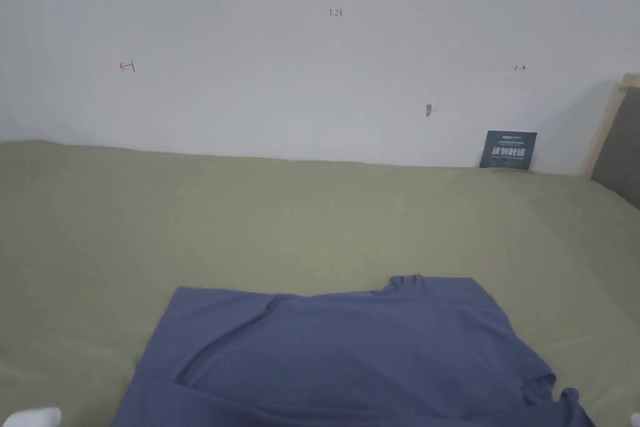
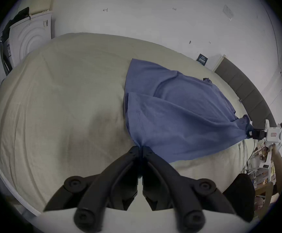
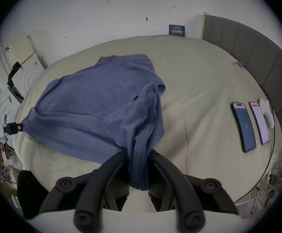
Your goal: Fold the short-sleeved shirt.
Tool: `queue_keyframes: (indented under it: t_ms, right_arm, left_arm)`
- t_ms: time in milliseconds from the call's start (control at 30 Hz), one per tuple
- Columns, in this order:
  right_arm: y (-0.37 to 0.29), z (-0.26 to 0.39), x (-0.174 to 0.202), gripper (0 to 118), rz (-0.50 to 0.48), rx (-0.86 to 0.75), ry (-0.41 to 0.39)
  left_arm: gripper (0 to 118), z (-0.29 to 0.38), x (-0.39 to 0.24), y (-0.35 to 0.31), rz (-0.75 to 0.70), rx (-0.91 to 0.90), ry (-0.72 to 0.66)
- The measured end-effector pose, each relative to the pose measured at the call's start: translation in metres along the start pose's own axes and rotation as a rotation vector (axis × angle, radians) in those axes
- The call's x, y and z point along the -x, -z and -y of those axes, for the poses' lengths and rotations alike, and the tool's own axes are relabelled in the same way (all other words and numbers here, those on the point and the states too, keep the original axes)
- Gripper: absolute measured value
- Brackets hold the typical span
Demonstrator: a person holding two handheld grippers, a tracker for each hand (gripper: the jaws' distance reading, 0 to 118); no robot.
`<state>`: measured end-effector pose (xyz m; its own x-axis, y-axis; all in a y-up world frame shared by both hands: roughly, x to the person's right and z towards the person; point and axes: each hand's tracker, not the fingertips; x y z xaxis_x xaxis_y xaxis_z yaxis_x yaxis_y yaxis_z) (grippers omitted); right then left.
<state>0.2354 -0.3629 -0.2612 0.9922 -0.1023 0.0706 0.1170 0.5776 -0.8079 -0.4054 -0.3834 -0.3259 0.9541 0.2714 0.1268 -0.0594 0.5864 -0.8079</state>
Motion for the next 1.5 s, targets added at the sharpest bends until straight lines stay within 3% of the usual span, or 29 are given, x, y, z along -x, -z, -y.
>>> queue_keyframes:
  t_ms: [233, 267, 333, 367, 400, 467, 533, 567, 600, 633, 800, 1000, 1033, 1067, 1100, 1133, 1167, 1300, 1367, 1433, 1500]
  right_arm:
    - [0.014, 0.006, -0.001, 21, 0.015, -0.004, 0.016]
    - [0.012, 0.003, 0.000, 28, 0.025, -0.005, 0.021]
    - [0.003, -0.002, 0.000, 84, 0.027, -0.019, 0.026]
    - [-0.004, -0.004, -0.002, 105, 0.017, -0.050, 0.028]
    - [-0.011, -0.008, -0.001, 110, 0.020, -0.106, 0.025]
    - [-0.022, -0.021, 0.005, 103, 0.061, -0.148, 0.003]
    - [-0.028, -0.035, 0.011, 93, 0.077, -0.146, -0.007]
    - [-0.029, -0.044, 0.015, 79, 0.075, -0.147, -0.008]
    - [-0.029, -0.051, 0.018, 41, 0.075, -0.146, -0.009]
    - [-0.026, -0.058, 0.020, 9, 0.080, -0.144, -0.006]
    - [-0.007, -0.083, 0.022, 7, 0.070, -0.156, 0.033]
    - [0.019, -0.105, 0.026, 7, 0.075, -0.129, -0.018]
    - [0.024, -0.106, 0.029, 7, 0.077, -0.127, -0.020]
    - [0.027, -0.108, 0.027, 7, 0.076, -0.122, -0.027]
    - [0.030, -0.109, 0.025, 7, 0.077, -0.115, -0.035]
    - [0.031, -0.109, 0.024, 7, 0.084, -0.113, -0.039]
    - [0.036, -0.109, 0.023, 7, 0.087, -0.109, -0.043]
    - [0.043, -0.118, 0.014, 7, 0.087, -0.091, -0.049]
    - [0.051, -0.132, 0.010, 7, 0.093, -0.086, -0.045]
    - [0.064, -0.149, 0.008, 7, 0.093, -0.080, -0.053]
    - [0.083, -0.173, 0.004, 7, 0.085, -0.080, -0.043]
  left_arm:
    - [6, 0.000, 0.007, 0.014, -0.011, 0.054, -0.042]
    - [16, -0.001, 0.007, 0.014, -0.035, 0.071, -0.062]
    - [85, -0.007, 0.015, 0.008, -0.047, 0.078, -0.107]
    - [102, -0.010, 0.019, 0.000, -0.021, 0.033, -0.150]
    - [99, -0.012, 0.018, -0.014, 0.005, -0.019, -0.178]
    - [86, -0.027, 0.016, -0.029, 0.004, -0.108, -0.206]
    - [61, -0.045, 0.010, -0.037, -0.034, -0.160, -0.145]
    - [43, -0.055, 0.005, -0.037, -0.035, -0.170, -0.110]
    - [15, -0.064, 0.001, -0.035, -0.025, -0.166, -0.080]
    - [1, -0.075, -0.003, -0.029, -0.023, -0.156, -0.048]
    - [0, -0.135, -0.039, 0.010, 0.024, -0.073, 0.013]
    - [1, -0.239, -0.042, 0.111, -0.004, 0.045, 0.077]
    - [9, -0.253, -0.039, 0.130, -0.015, 0.048, 0.061]
    - [30, -0.265, -0.035, 0.146, -0.042, 0.056, 0.042]
    - [78, -0.275, -0.032, 0.161, -0.046, 0.080, 0.049]
    - [102, -0.281, -0.029, 0.175, -0.081, 0.103, 0.041]
    - [107, -0.283, -0.029, 0.185, -0.109, 0.143, 0.041]
    - [102, -0.274, -0.026, 0.208, -0.124, 0.198, 0.060]
    - [91, -0.263, -0.025, 0.210, -0.140, 0.219, 0.072]
    - [54, -0.256, -0.029, 0.209, -0.221, 0.184, 0.108]
    - [26, -0.250, -0.025, 0.198, -0.166, 0.121, 0.093]
